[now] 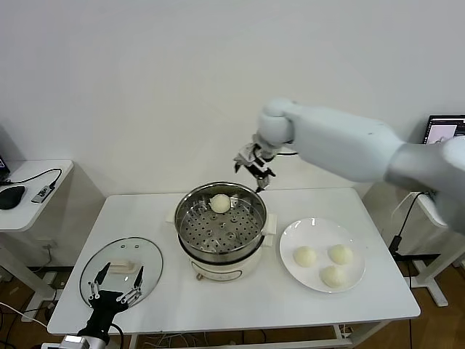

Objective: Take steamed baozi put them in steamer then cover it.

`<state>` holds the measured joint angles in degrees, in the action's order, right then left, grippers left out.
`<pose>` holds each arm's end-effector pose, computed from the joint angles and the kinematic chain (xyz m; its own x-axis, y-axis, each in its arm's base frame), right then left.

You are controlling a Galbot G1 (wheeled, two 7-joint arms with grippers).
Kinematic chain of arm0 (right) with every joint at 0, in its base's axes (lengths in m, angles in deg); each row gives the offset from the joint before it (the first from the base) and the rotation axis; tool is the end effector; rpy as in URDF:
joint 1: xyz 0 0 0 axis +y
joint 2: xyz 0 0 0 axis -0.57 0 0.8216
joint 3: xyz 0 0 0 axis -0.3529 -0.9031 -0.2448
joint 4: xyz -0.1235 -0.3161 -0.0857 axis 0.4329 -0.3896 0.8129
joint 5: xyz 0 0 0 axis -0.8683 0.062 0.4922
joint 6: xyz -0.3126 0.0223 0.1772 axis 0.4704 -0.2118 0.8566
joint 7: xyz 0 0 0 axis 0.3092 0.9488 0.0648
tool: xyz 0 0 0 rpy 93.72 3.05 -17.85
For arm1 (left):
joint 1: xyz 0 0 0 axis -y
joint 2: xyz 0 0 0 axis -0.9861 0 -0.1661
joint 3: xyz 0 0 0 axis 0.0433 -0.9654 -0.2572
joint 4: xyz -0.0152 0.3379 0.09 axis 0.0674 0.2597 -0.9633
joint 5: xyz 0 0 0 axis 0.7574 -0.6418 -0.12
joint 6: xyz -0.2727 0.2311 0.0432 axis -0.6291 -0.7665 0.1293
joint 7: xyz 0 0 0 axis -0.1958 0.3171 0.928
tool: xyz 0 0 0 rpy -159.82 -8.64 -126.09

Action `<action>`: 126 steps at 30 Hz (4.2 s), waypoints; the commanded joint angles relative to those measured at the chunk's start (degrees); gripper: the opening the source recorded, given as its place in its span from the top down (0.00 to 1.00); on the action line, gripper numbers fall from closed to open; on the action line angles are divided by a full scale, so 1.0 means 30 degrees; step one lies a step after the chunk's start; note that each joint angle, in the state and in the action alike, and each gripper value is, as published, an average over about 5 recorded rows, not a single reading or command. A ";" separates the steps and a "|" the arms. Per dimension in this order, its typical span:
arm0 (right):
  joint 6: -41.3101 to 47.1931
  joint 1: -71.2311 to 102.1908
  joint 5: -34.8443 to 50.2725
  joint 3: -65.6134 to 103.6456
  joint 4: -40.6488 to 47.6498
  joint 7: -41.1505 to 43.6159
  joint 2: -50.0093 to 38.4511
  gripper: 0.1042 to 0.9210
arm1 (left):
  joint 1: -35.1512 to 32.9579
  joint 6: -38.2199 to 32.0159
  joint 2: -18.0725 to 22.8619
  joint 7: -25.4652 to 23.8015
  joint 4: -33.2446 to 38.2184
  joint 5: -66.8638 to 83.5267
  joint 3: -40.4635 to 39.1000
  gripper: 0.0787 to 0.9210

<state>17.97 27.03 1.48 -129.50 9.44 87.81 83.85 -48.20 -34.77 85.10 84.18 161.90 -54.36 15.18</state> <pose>0.5685 0.0458 -0.0105 -0.2986 -0.2174 0.9293 -0.7943 -0.4832 -0.3682 0.1469 0.1199 -0.3311 -0.9944 0.0576 0.0891 0.0693 0.9887 0.1333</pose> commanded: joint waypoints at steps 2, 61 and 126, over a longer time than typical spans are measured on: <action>0.3737 -0.0216 0.2022 -0.0668 -0.4286 0.0140 -0.6317 0.12 | -0.0003 -0.0004 -0.0130 0.0018 0.0007 0.0001 0.0001 0.12; 0.2953 1.1393 -0.5076 0.4914 0.0889 -0.1330 -0.3409 0.22 | 0.0081 0.0068 -0.0161 -0.0078 -0.0286 -0.0193 0.0590 0.12; 1.0014 0.3907 0.8067 -0.0562 0.5020 -0.5530 0.9941 0.41 | 0.1034 -0.0260 -0.0413 -0.0090 -0.0695 0.0123 0.0298 0.12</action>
<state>46.33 33.81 25.04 -131.36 18.32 72.84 107.14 -45.13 -35.56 83.90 83.92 159.77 -53.93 16.14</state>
